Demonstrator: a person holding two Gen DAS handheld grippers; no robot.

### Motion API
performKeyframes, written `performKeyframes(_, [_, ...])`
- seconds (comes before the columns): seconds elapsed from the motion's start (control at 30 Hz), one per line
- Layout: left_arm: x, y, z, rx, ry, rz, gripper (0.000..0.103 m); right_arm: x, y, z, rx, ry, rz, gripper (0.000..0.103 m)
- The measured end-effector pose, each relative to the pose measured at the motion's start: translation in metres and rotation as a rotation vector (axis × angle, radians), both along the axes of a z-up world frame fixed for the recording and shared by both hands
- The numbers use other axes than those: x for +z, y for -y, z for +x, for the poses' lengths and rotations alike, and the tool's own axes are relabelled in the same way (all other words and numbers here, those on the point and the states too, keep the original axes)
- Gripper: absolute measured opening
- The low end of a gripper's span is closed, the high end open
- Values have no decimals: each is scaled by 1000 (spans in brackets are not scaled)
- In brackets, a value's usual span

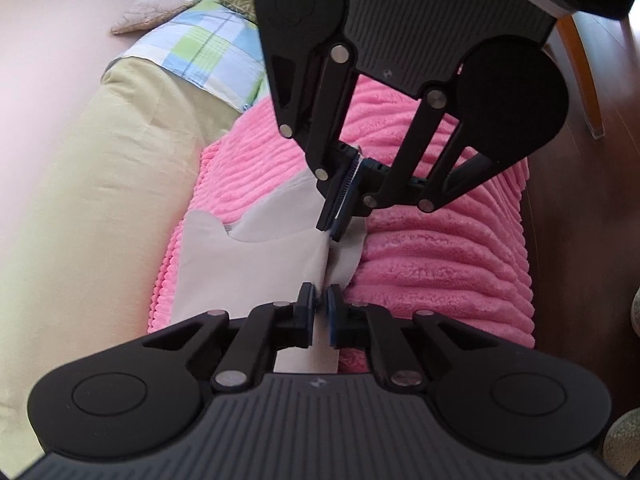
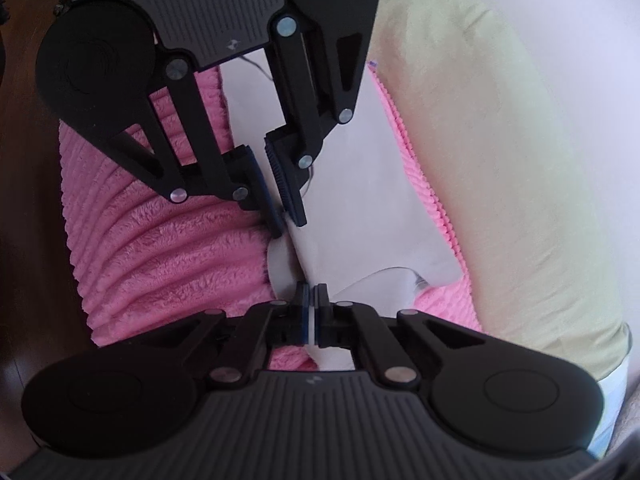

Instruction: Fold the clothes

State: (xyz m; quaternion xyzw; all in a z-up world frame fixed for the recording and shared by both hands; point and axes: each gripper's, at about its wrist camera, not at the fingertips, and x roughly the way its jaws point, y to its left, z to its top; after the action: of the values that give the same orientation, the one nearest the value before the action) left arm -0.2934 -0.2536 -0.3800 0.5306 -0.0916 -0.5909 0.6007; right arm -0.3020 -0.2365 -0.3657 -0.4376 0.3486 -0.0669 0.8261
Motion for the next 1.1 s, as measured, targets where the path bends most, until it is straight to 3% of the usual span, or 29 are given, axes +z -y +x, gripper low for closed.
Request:
performKeyframes(0.17, [-13,-1,-4,-3,2,26,8,-8,-2,2,-17,-26,12,0])
performKeyframes(0.23, [-15,-4,-6,-6,15,16,16,-15,-1,6,-43,-45,-2,0])
performKeyframes(0.33, [-1,-21,1,6,-11,-15,18,-5,-3,4,-61,-2,23,19])
performKeyframes(0.37, [3,-27,7,23,-2,-28,18,1,-4,3,-63,25,51,19])
performKeyframes(0.5, [12,-36,36,131,29,-51,18,25,-11,19,-40,148,150,15])
performKeyframes(0.57, [13,-33,62,224,23,-32,18,22,-18,38,-13,158,160,11])
performKeyframes(0.67, [5,-24,77,285,26,-18,18,15,-23,64,-5,156,175,13])
performKeyframes(0.83, [-8,-14,84,321,31,-14,20,-2,-24,104,-16,144,164,13])
performKeyframes(0.97, [-16,-7,90,346,34,-13,20,-8,-25,110,-18,142,166,12])
performKeyframes(1.03, [-17,-4,93,354,29,-16,20,-8,-23,117,-12,140,170,6])
performKeyframes(1.07, [-16,-2,95,357,25,-19,19,-9,-14,125,-8,140,171,1])
performKeyframes(1.1, [-15,-2,96,358,21,-19,8,-9,-11,129,-6,145,168,0])
